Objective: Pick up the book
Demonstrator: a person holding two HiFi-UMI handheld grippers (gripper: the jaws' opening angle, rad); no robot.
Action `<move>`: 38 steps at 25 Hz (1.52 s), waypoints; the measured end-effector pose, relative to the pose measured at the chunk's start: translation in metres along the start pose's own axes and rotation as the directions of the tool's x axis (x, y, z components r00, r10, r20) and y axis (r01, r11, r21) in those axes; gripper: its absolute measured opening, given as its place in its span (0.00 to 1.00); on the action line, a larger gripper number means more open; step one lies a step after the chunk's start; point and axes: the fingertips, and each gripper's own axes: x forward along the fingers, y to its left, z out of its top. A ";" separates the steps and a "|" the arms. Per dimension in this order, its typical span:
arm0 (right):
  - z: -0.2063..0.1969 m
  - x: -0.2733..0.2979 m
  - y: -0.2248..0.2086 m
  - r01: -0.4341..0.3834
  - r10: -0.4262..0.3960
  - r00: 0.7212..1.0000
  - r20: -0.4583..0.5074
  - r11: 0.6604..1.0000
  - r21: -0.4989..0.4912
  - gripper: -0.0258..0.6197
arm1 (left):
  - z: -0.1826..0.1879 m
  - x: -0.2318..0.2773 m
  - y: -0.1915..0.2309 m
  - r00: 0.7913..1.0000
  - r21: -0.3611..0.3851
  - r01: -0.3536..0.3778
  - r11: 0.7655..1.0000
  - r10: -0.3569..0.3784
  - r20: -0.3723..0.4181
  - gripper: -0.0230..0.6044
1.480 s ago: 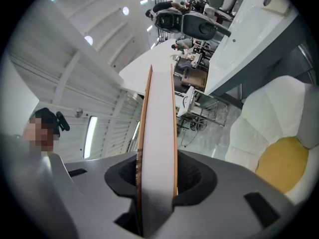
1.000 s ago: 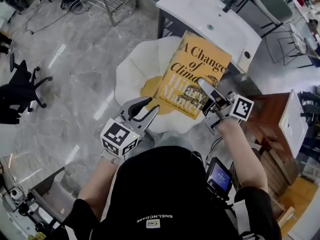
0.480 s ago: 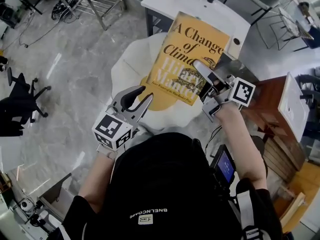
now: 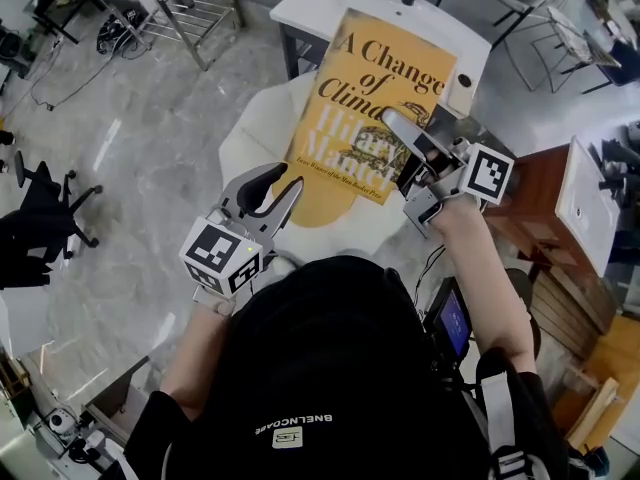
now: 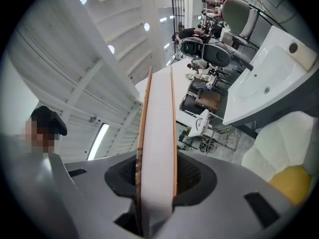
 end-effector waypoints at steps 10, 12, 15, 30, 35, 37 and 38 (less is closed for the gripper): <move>0.003 0.004 0.009 -0.033 0.034 0.999 0.002 0.999 -0.037 0.29 | 0.006 0.001 0.005 1.000 0.006 -0.007 1.000 0.007 0.022 0.22; 0.003 0.003 0.008 -0.036 0.036 0.999 0.003 0.999 -0.032 0.29 | 0.005 0.003 0.004 1.000 0.004 -0.008 1.000 0.008 0.017 0.22; 0.002 0.003 0.004 -0.029 0.029 1.000 0.003 0.999 -0.029 0.29 | 0.005 0.006 0.004 1.000 -0.001 -0.009 1.000 0.009 0.014 0.22; -0.001 -0.004 -0.004 -0.011 0.011 1.000 0.013 1.000 -0.023 0.29 | 0.002 0.006 0.002 1.000 -0.019 -0.014 1.000 0.014 0.009 0.22; 0.000 -0.006 -0.005 -0.006 0.006 1.000 0.019 1.000 -0.020 0.29 | 0.004 0.004 0.003 1.000 -0.014 -0.019 1.000 0.019 0.010 0.22; -0.002 -0.007 -0.005 -0.004 0.004 1.000 0.016 1.000 -0.022 0.29 | 0.002 0.003 0.002 1.000 -0.016 -0.022 1.000 0.022 0.008 0.22; -0.002 -0.008 -0.005 -0.004 0.004 1.000 0.015 1.000 -0.024 0.29 | 0.001 0.003 0.001 1.000 -0.016 -0.022 1.000 0.022 0.007 0.22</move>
